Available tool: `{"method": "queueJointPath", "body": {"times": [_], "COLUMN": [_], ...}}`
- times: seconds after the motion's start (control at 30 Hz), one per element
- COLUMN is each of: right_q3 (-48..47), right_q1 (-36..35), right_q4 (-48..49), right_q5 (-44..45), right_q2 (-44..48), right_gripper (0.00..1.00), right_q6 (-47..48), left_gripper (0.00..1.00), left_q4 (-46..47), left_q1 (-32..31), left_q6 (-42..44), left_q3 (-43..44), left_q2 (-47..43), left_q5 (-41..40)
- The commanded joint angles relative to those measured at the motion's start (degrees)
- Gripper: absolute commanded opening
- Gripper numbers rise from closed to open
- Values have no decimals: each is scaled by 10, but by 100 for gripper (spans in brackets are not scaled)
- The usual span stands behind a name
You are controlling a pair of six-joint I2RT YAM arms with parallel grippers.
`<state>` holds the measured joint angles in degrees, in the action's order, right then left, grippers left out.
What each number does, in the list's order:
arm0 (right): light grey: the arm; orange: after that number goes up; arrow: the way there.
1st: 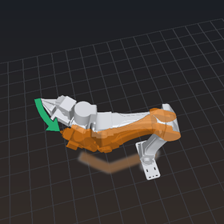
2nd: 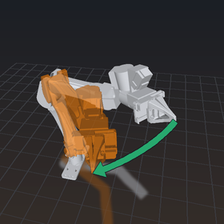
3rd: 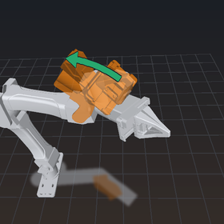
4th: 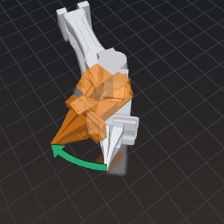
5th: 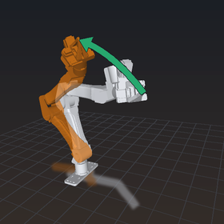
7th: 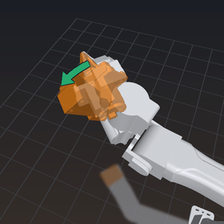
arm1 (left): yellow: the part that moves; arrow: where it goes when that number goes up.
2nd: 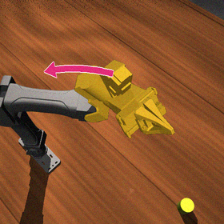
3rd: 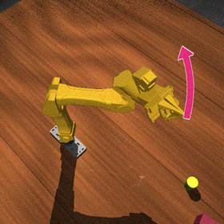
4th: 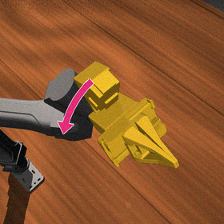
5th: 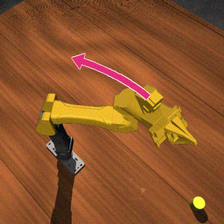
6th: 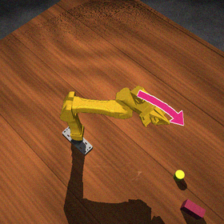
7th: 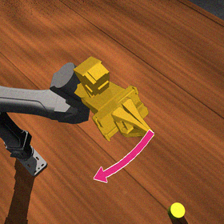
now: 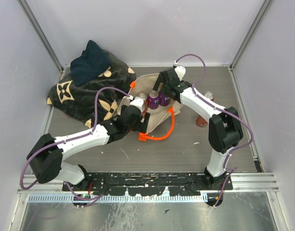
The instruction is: Take the beverage out of the canvas bag
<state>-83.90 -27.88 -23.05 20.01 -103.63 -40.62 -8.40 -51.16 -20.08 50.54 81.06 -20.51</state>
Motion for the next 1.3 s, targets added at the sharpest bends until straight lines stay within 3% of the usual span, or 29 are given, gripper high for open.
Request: {"method": "queueJointPath", "body": {"times": [0.0, 0.3, 0.57, 0.73, 1.27], "right_q3": [-2, -10, 8, 2, -24], "right_q1": [10, 8, 9, 10, 10], "right_q4": [10, -2, 19, 19, -26], "right_q5": [77, 107, 116, 100, 43], "right_q2": [-15, -60, -73, -96, -165], "right_gripper": [100, 96, 81, 64, 82], "right_q6": [-39, -46, -51, -42, -26], "left_gripper": [98, 98, 98, 98, 98], "left_q4": [-25, -33, -34, -35, -31], "left_q1": [-2, -2, -2, -2, -2], "left_q6": [6, 11, 26, 31, 33], "left_q3": [-11, -6, 4, 11, -3], "left_q2": [11, 19, 34, 46, 33], "left_q5": [-3, 3, 4, 8, -7]}}
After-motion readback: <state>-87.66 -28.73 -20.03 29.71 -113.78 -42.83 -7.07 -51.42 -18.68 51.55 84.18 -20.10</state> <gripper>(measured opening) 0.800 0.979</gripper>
